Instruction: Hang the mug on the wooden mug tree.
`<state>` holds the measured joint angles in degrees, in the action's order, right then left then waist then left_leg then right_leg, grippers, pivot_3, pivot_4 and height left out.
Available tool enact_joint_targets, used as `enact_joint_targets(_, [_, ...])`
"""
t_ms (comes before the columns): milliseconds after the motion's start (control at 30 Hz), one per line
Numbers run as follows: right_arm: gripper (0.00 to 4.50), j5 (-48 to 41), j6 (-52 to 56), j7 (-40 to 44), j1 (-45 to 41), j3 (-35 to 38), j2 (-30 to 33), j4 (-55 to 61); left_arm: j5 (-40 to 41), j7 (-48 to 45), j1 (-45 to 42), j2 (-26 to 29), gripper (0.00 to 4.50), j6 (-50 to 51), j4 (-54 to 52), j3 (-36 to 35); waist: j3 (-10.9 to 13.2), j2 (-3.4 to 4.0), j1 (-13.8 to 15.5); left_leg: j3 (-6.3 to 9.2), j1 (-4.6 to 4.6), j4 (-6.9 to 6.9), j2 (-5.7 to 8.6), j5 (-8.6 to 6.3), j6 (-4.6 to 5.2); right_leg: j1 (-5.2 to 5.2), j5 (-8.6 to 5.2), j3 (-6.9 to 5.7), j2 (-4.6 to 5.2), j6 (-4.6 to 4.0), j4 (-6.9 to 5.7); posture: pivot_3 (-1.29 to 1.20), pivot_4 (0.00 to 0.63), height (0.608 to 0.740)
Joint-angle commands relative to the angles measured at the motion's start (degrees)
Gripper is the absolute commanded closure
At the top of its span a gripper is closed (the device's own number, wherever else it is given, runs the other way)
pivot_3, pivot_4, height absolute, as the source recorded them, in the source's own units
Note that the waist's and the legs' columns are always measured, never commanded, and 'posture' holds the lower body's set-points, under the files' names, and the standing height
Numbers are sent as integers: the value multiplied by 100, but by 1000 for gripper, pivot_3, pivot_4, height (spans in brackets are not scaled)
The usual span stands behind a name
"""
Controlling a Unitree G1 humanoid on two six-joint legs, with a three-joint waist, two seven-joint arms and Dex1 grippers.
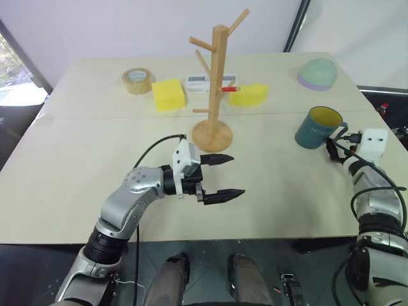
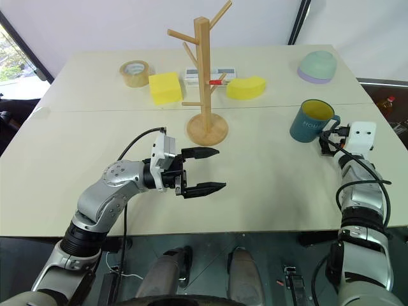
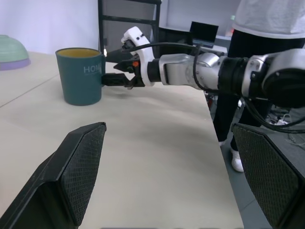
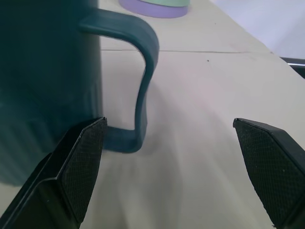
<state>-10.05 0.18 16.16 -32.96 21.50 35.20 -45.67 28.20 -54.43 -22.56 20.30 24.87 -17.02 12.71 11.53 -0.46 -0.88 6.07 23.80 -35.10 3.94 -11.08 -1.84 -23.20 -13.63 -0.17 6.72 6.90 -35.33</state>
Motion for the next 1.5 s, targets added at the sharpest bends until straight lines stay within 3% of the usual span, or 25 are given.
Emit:
enact_joint_targets(33, [94,81,-361,42,-370,-32,204,-468,66,53,-10,29,0,-5,-219,-66,0,0,0,0,0,0,0,0,0,0,0,0,0,0,0,0,150,740])
enact_joint_targets(100, [94,97,-504,110,-550,-81,238,-755,59,77,-5,43,0,-12,-224,-79,0,0,0,0,-1,0,1,0,0,0,0,0,0,0,-1,0,150,740])
enact_joint_targets(200, [923,105,-703,255,-736,-129,270,-1066,56,120,11,71,0,-21,-237,-90,0,0,-3,0,0,-1,2,0,0,0,0,1,0,0,-2,0,150,740])
enact_joint_targets(400, [4131,30,-957,537,-956,-162,284,-1414,67,155,58,129,0,-48,-223,-130,0,0,-8,1,-1,0,2,0,0,1,0,1,0,0,-2,0,150,740])
enact_joint_targets(433, [4447,21,-980,560,-972,-159,285,-1432,67,161,64,136,0,-53,-223,-135,0,0,-8,1,-1,0,2,0,0,1,0,1,0,0,-2,0,150,740])
enact_joint_targets(600, [4447,-31,-1038,659,-887,-174,276,-1199,28,211,55,179,0,-112,-148,-209,0,0,-6,2,-3,-1,3,0,0,4,0,3,-1,1,-2,0,150,740])
enact_joint_targets(667, [4447,57,-980,819,-696,-350,272,-600,-13,249,62,238,0,-204,-26,-339,0,0,-3,3,-3,0,4,0,0,4,0,3,-1,1,-2,0,150,740])
enact_joint_targets(900, [4447,-533,783,2104,457,-1185,536,4078,-176,317,122,621,0,-699,809,-1109,3,12,-38,17,-5,7,-4,0,0,-22,3,9,-4,16,-30,0,150,740])
enact_joint_targets(1033, [4447,-872,2103,2554,42,-1735,815,5673,-12,181,31,763,0,-859,1154,-1519,6,13,9,26,-5,-6,-22,-1,-1,-22,-4,6,-4,6,-46,0,150,740])
enact_joint_targets(1200, [4447,-545,2739,2856,-858,-2395,933,5749,651,-34,-64,855,0,-518,980,-1998,4,5,38,29,-2,-12,-26,-2,-4,-7,-3,-2,-2,2,-17,0,150,740])
enact_joint_targets(1500, [4447,11,2588,3149,-1888,-2895,733,4633,1258,13,126,1124,0,-21,365,-2305,5,5,16,23,69,4,8,-1,-2,-82,33,2,6,53,-12,0,150,740])
